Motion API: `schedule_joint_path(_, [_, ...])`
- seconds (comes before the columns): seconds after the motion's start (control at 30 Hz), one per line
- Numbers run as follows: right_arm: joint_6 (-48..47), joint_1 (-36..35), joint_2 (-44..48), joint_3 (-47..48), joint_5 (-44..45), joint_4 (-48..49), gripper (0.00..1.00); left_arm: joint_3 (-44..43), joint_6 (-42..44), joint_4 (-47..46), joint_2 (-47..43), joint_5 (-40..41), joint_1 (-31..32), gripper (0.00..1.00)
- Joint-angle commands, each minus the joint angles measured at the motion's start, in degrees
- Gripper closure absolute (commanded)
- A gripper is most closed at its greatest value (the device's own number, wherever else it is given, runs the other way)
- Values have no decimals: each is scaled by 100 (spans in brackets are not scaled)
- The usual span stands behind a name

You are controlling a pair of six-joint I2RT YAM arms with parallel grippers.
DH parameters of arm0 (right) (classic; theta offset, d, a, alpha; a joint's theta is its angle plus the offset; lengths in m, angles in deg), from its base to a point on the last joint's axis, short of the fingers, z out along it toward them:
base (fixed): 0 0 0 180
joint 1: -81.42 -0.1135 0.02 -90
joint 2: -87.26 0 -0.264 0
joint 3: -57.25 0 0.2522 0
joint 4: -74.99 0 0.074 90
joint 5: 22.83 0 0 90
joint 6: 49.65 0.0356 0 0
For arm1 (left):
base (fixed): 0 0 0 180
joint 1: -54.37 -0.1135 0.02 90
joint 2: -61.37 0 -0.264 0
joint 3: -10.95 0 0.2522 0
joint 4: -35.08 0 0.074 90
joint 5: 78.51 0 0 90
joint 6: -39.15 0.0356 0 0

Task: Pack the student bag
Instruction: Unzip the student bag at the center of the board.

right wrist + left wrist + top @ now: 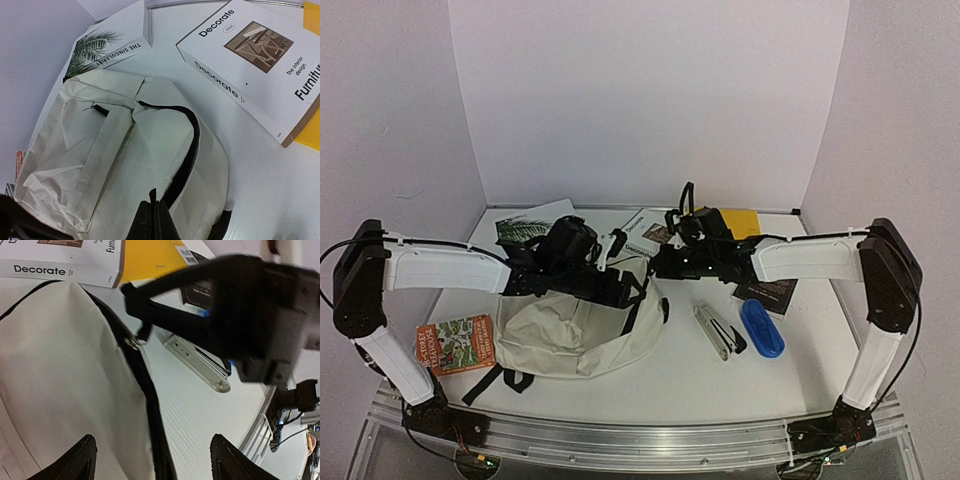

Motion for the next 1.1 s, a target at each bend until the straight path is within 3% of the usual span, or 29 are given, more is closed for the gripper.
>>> schedule_joint_path(0.0, [174,10,412,-164,-84,332,100,-375,-300,-530,490,-53,-206,21])
schedule_joint_path(0.4, [165,8,512,-271,-25,344,100,-1015,-6,-712,1154,-391,-215,32])
schedule_joint_path(0.67, [208,13,585,-264,3,359,100,-1303,-7,-546,1438,-488,-217,57])
schedule_joint_path(0.83, [267,9,714,-366,211,350,100,-1351,2,-531,1438,-439,-217,89])
schedule_joint_path(0.97, [326,25,786,-409,340,343,100,-1336,208,-456,1357,-669,-209,100])
schedule_joint_path(1.07, [331,55,843,-365,351,336,100,-1212,415,-409,1144,-935,-208,100])
